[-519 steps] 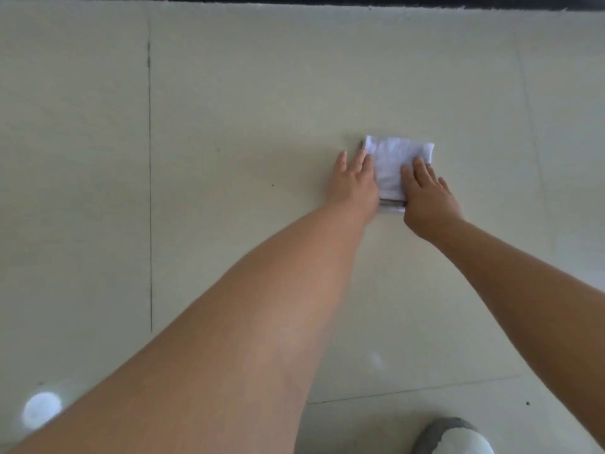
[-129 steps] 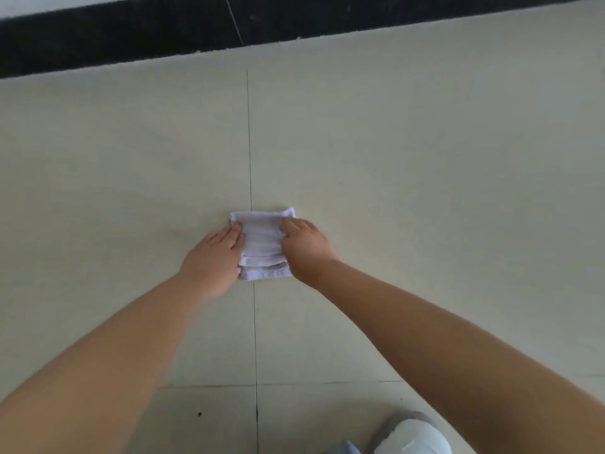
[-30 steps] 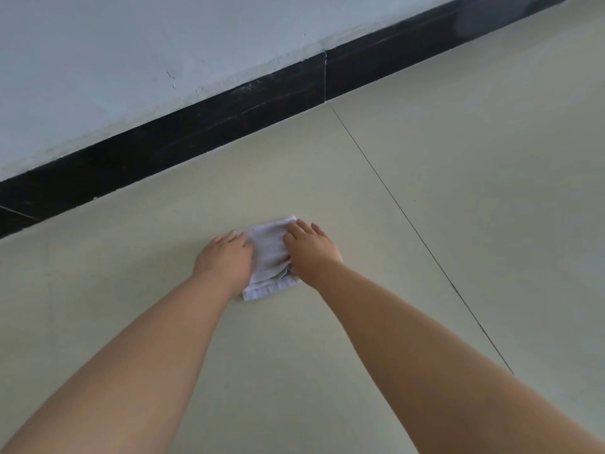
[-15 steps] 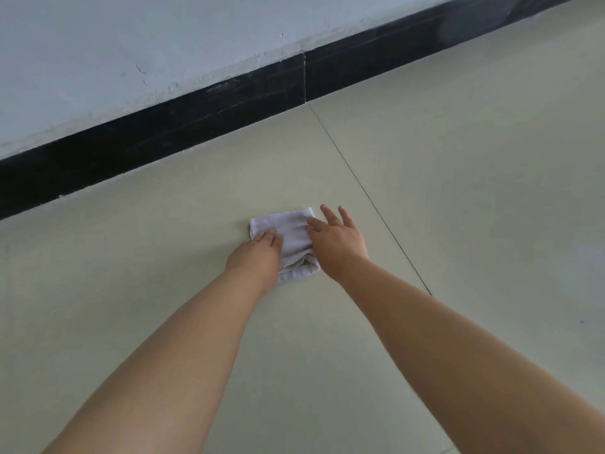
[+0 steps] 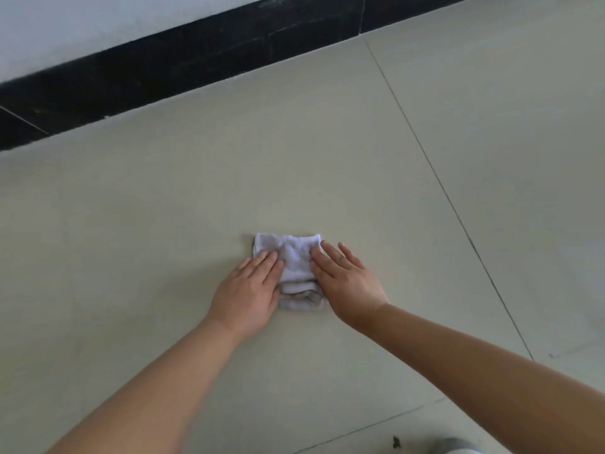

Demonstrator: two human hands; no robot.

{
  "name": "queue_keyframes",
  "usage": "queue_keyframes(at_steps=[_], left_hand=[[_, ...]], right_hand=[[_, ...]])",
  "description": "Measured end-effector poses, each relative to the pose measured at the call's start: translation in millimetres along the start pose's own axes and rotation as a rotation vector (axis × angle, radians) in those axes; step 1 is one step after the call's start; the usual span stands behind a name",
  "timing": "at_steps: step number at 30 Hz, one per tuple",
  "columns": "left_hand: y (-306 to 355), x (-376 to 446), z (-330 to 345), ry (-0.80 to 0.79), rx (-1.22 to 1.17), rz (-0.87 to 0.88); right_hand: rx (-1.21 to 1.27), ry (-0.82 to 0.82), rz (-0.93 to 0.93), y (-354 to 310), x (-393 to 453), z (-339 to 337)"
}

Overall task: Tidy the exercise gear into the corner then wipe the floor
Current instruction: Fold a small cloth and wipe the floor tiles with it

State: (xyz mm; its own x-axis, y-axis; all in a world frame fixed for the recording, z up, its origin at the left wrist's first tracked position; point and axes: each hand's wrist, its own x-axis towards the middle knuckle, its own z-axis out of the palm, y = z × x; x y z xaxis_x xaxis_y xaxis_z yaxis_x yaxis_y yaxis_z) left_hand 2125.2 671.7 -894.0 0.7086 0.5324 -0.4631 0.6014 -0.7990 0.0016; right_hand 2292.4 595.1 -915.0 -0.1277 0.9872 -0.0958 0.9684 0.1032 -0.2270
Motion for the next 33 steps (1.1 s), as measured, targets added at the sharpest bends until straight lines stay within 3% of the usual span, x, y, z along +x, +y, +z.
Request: queue_keyframes(at_steps=[2, 4, 6, 10, 13, 16, 21, 26, 33], left_hand=[[-24.8, -27.3, 16.1, -0.002, 0.037, -0.103], [-49.8, -47.2, 28.1, -0.04, 0.019, -0.235], [-70.6, -57.4, 35.0, -0.115, -0.033, -0.355], [-108.1, -42.9, 30.5, -0.177, -0.138, -0.468], [-130.6, -10.6, 20.3, -0.206, -0.05, -0.43], [-125.6, 30.9, -8.9, -0.11, 0.022, -0.407], [-64.7, 113.7, -59.2, -0.06, -0.081, -0.263], [42.3, 164.7, -86.1, 0.056, -0.156, -0.096], [142.5, 154.1, -85.4, -0.012, -0.2, 0.095]], right_hand=[[0.047, -0.01, -0.047, -31.9, 30.2, -5.0], [0.091, -0.231, -0.157, -62.8, 66.6, -11.5], [0.044, -0.336, -0.207, -86.8, 100.7, -16.7], [-0.041, -0.368, -0.196, -105.6, 149.3, -20.1], [-0.021, -0.359, -0.095, -88.6, 166.1, -22.9], [-0.002, -0.312, 0.004, -49.2, 173.3, -31.2], [-0.018, -0.27, 0.26, 51.4, 158.6, -58.2], [-0.129, -0.328, 0.507, 148.3, 83.1, -74.6], [-0.121, -0.345, 0.639, 165.4, -38.5, -68.1]])
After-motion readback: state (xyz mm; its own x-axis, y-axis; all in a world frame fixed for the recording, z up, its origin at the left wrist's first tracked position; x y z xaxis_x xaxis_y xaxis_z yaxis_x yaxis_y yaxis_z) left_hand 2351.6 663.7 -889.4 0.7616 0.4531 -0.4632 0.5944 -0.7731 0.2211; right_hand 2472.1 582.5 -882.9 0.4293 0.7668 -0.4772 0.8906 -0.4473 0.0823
